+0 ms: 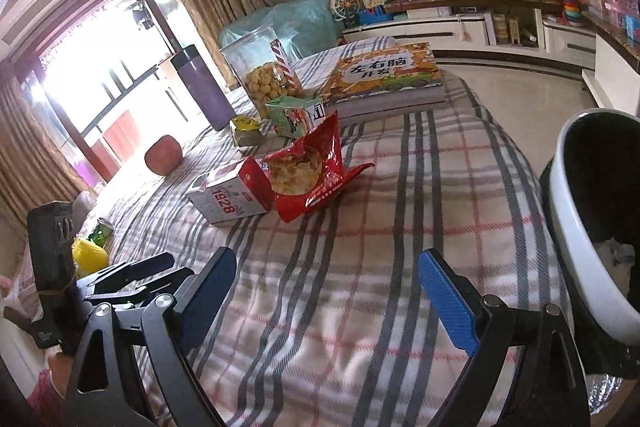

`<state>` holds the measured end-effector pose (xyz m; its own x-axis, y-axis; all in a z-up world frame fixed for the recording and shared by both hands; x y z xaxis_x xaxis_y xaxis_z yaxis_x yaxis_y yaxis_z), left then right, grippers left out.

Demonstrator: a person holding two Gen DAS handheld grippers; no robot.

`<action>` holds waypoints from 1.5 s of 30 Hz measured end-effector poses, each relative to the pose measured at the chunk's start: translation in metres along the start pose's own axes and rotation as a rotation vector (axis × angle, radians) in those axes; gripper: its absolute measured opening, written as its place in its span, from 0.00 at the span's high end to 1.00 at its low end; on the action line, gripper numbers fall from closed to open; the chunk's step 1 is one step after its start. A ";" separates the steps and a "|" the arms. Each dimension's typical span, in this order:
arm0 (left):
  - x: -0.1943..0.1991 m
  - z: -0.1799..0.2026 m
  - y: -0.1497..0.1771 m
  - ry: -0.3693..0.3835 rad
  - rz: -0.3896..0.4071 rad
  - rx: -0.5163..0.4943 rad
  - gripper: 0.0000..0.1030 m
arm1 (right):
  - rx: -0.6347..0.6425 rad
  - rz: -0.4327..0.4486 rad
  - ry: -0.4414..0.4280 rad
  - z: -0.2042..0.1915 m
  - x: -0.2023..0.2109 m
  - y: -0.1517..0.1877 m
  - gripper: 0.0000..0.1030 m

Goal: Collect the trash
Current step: 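Grasp red-white milk carton with left gripper while right gripper grasps red snack bag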

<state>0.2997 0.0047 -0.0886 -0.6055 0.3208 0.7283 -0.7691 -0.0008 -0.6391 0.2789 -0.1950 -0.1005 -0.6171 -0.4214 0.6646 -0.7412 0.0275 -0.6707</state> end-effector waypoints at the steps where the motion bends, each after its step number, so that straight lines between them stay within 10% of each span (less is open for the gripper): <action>1: -0.005 -0.004 -0.004 0.002 -0.002 -0.006 0.28 | -0.001 0.000 -0.002 0.000 -0.002 -0.002 0.09; 18: -0.074 -0.017 -0.058 0.037 -0.046 -0.153 0.24 | -0.032 -0.036 -0.025 0.005 -0.052 -0.037 0.10; 25: -0.085 -0.009 -0.060 0.075 -0.023 -0.183 0.29 | -0.043 -0.073 -0.025 0.011 -0.069 -0.037 0.55; 28: -0.085 -0.003 -0.056 0.076 -0.025 -0.198 0.47 | -0.057 -0.086 -0.041 0.013 -0.071 -0.035 0.83; 45: -0.037 0.026 -0.019 0.040 0.053 -0.070 0.65 | -0.066 0.006 -0.019 0.020 -0.010 -0.015 0.89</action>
<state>0.3315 -0.0318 -0.0973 -0.6350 0.3597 0.6836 -0.7194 0.0469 -0.6930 0.3014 -0.2091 -0.1040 -0.6167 -0.4384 0.6538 -0.7537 0.0892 -0.6511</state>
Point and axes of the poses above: each gripper's, at about its wrist camera, not at the fingertips, and x roughly against the way its jaws point, z to its right, y to its underside, the point moved 4 cm from there along -x, roughly the way its jaws point, and after that the axes turned 2 degrees about x, right-handed, at the moved point
